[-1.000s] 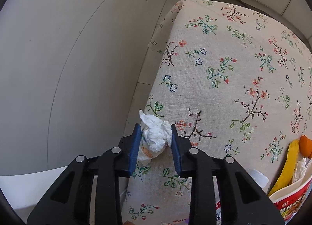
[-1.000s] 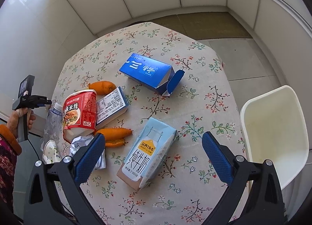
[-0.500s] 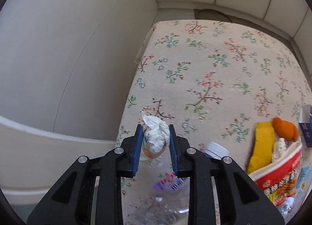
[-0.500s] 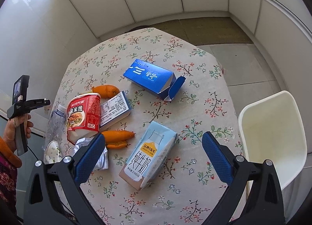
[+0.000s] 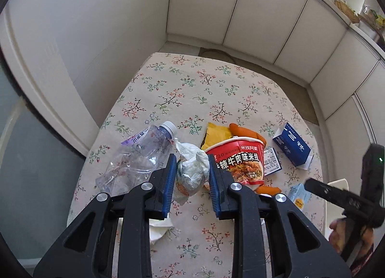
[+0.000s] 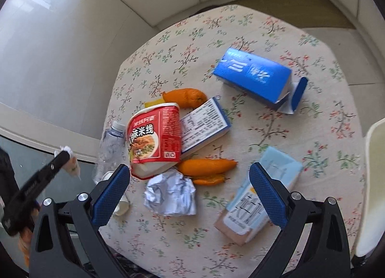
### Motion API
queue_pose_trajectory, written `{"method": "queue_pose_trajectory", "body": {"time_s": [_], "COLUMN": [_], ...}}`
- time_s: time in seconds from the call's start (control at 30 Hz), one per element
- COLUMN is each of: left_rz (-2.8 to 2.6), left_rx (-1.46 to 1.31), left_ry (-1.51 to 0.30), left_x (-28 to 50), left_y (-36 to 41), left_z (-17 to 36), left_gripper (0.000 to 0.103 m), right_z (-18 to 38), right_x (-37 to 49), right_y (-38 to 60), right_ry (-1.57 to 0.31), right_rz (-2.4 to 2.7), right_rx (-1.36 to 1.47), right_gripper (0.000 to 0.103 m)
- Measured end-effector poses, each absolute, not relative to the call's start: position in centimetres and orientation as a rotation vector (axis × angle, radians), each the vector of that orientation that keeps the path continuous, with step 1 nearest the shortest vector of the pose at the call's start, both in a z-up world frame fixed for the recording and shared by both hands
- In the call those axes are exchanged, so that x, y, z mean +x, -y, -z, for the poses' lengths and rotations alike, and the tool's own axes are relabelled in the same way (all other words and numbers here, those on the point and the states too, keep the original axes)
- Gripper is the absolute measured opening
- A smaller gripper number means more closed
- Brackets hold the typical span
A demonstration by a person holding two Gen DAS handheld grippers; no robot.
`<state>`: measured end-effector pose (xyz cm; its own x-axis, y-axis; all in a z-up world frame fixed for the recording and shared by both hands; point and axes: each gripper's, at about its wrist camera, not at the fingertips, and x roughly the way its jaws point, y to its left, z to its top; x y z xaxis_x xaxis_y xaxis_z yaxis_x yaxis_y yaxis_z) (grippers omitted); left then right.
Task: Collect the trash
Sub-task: 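Lift the tissue with the left tool while the right tool grasps an orange carrot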
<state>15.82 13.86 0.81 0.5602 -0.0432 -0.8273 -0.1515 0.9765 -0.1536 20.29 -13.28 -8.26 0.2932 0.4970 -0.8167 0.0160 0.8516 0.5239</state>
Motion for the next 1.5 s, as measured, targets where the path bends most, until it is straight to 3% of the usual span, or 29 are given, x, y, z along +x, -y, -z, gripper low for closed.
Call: {"method": "queue_pose_trajectory", "body": {"time_s": [0.27,0.43,0.47,0.53,0.6,0.8,0.97,1.03,1.1,1.5], "left_rz": [-0.159,-0.120,-0.108,-0.091,-0.078,-0.043,-0.052,-0.053,-0.064,-0.069], "left_rx": [-0.233,-0.260,-0.262,-0.271,-0.285,-0.323,-0.331,-0.333,-0.331,-0.359], "left_ry": [-0.880,-0.851,-0.858,-0.867,-0.871,-0.905,-0.921,-0.924,-0.923,-0.876], "left_x": [11.8,11.5,11.6,11.7,11.9,12.6,12.8,12.8,12.9,13.3], "left_y": [-16.5,-17.0,-17.0,-17.0,-17.1,-17.3,-17.3,-17.3,-17.4,-17.0], "left_z": [-2.4,-3.4,-3.4,-3.4,-3.3,-2.6,-2.2,-2.1,-2.0,-2.6], "left_gripper": [0.025,0.025,0.025,0.025,0.025,0.025,0.025,0.025,0.025,0.025], "right_z": [7.0,7.2,8.0,9.7,11.3,14.7,16.0,15.7,14.9,5.3], "right_x": [26.1,30.9,32.0,34.0,35.2,37.2,37.2,37.1,36.8,32.4], "right_y": [5.1,0.9,0.7,0.3,0.7,0.3,-0.2,0.0,0.4,4.7], "right_ry": [-1.288,-1.267,-1.295,-1.360,-1.422,-1.499,-1.521,-1.511,-1.478,-1.257], "right_rz": [-0.423,-0.357,-0.339,-0.320,-0.298,-0.298,-0.313,-0.316,-0.295,-0.275], "right_rx": [0.415,0.157,0.115,0.025,-0.030,-0.118,-0.167,-0.153,-0.156,-0.029], "right_gripper": [0.097,0.095,0.092,0.076,0.071,0.069,0.045,0.023,0.014,0.009]}}
